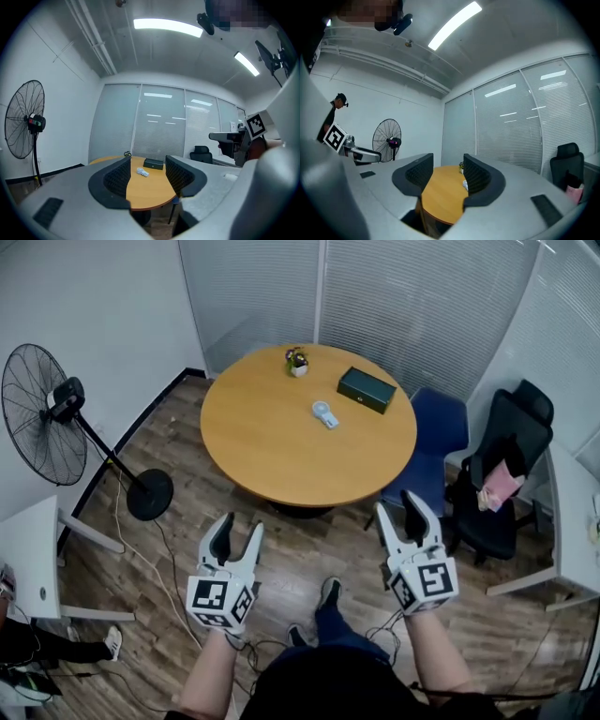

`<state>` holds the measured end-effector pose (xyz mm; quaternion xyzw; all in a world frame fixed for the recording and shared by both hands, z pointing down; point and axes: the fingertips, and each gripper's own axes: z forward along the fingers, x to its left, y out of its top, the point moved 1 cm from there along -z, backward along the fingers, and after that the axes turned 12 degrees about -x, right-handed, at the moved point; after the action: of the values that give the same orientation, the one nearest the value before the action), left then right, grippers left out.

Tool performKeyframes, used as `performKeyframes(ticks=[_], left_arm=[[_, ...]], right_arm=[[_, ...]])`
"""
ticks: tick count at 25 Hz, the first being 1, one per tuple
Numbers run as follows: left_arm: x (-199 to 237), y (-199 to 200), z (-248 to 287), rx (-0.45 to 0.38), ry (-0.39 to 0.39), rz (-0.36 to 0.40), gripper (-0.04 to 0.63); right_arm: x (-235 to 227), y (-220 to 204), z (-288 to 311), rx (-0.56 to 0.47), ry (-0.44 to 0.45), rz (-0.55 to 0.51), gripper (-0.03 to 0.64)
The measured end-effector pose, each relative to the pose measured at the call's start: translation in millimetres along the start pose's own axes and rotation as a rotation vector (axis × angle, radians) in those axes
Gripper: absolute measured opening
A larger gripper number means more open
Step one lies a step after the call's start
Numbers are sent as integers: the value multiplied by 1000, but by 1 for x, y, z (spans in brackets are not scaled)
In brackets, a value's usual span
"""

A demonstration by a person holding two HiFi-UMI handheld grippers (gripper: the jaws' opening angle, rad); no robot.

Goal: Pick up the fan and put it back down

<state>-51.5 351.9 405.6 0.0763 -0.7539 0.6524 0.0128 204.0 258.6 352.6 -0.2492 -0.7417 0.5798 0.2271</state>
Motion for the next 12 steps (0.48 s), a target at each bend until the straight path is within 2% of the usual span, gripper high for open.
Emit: performKeyframes(ticks=[12], left_arm=[[52, -4, 102, 24, 110, 72, 222]], right_arm=[[-48, -52, 140, -15, 89, 97, 202]])
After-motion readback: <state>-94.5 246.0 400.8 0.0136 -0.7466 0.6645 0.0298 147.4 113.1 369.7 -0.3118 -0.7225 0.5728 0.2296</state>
